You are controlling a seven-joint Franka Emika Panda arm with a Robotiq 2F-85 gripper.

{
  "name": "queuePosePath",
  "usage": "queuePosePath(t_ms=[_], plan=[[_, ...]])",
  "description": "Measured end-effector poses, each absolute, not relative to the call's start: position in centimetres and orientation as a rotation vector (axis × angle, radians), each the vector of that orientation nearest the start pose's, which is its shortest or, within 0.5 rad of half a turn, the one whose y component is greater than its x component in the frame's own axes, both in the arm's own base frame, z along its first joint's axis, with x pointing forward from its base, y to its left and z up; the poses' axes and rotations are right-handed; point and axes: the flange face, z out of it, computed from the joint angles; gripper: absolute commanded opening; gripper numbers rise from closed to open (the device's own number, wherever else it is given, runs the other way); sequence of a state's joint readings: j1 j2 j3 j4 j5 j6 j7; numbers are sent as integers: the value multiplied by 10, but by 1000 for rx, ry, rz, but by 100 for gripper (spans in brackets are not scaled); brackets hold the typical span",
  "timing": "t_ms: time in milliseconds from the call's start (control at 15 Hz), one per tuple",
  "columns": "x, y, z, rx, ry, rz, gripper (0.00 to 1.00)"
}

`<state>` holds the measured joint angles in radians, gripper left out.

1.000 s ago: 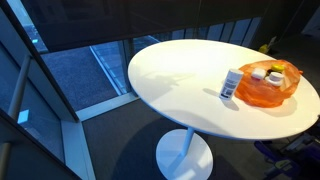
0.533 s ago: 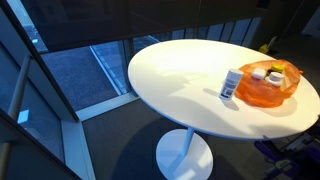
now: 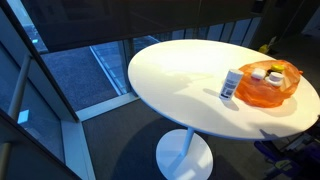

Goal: Remove the orange and white bottle from the plastic and place it on the table

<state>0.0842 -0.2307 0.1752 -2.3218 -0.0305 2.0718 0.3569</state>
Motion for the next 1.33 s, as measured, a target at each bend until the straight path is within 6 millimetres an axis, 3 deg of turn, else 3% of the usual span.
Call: queuePosePath(t_ms=[267, 667, 1333], plan=[[455, 111, 428, -3206, 187, 7, 100], [460, 69, 415, -3190, 354, -11, 100], [445, 9, 327, -3173, 564, 92, 100]])
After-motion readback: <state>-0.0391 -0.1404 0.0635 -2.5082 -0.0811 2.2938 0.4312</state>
